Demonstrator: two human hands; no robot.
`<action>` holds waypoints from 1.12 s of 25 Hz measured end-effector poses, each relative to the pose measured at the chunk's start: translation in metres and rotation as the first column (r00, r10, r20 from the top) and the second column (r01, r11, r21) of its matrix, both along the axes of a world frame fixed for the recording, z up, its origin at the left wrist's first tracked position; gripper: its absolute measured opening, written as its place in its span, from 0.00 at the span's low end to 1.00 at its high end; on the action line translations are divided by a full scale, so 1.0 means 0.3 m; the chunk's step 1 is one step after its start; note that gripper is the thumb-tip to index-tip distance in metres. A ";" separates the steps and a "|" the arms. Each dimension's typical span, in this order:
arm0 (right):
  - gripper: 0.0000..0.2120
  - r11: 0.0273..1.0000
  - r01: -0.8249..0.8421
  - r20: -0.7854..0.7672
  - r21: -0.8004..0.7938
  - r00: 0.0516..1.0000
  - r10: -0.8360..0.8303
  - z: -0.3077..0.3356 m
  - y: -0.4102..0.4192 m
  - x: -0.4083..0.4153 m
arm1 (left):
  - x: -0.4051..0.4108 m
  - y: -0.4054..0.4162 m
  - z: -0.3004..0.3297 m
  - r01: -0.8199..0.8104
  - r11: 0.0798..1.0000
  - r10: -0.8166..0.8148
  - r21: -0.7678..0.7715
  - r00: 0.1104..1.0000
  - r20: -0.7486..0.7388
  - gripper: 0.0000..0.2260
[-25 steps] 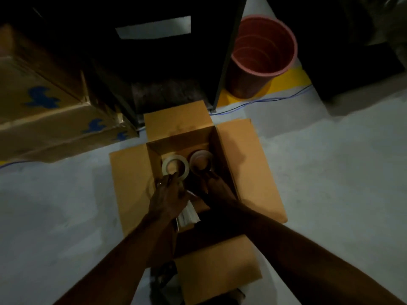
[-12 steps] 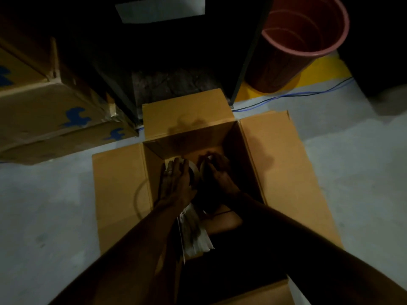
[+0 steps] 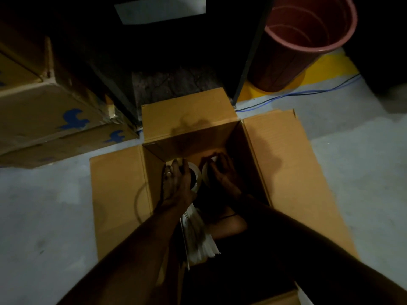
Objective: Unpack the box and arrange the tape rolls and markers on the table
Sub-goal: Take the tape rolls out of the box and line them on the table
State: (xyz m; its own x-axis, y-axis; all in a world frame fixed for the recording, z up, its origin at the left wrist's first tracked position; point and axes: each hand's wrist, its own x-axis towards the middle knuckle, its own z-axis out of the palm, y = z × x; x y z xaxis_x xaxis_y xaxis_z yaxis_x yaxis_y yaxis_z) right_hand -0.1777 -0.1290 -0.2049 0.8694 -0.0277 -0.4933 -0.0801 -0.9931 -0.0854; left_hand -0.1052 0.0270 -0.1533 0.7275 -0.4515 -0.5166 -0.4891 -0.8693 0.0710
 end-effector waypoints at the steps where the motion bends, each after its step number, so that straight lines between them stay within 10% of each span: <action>1: 0.24 0.994 0.105 -0.035 -0.022 0.994 -0.106 0.038 0.008 0.014 | -0.004 0.000 0.005 0.003 1.000 -0.003 -0.019 1.000 0.007 0.49; 15: 0.44 0.994 0.017 0.138 0.105 0.990 -0.032 0.734 -0.011 -0.029 | -0.071 0.075 0.547 -0.145 0.935 0.151 -0.324 0.989 -0.008 0.54; 28: 0.53 0.965 0.068 0.177 0.254 0.977 -0.115 2.044 0.008 -0.112 | -0.168 0.140 1.868 -0.343 0.882 0.354 -0.323 0.935 -0.027 0.55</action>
